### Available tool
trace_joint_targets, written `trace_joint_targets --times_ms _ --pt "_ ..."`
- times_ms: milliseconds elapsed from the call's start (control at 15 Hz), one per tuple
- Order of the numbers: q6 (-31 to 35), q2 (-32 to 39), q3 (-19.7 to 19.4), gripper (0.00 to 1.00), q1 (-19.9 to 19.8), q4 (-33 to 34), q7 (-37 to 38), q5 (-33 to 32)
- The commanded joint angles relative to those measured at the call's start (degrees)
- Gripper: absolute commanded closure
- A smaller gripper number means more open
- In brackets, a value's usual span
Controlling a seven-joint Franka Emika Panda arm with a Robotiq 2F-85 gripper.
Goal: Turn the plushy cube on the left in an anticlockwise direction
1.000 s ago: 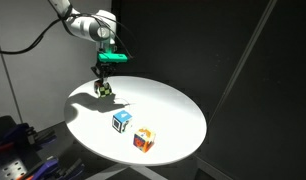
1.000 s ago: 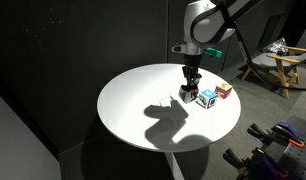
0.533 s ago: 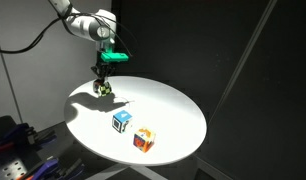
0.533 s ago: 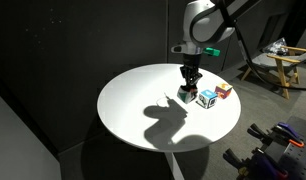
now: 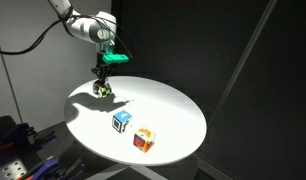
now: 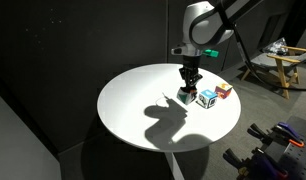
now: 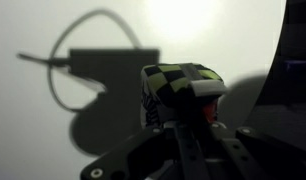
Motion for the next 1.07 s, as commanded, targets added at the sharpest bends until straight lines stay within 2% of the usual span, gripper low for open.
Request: trace_joint_targets --times_ms 0,467,1000 --pt "1.73 2.01 0.28 0.97 -0.46 1.45 -1.93 0.42" --pt "5.87 5.81 0.86 0.97 -0.78 2.25 -1.89 0.4" --pt "7.0 8.66 1.12 0.97 -0.92 2.94 -1.58 -0.36"
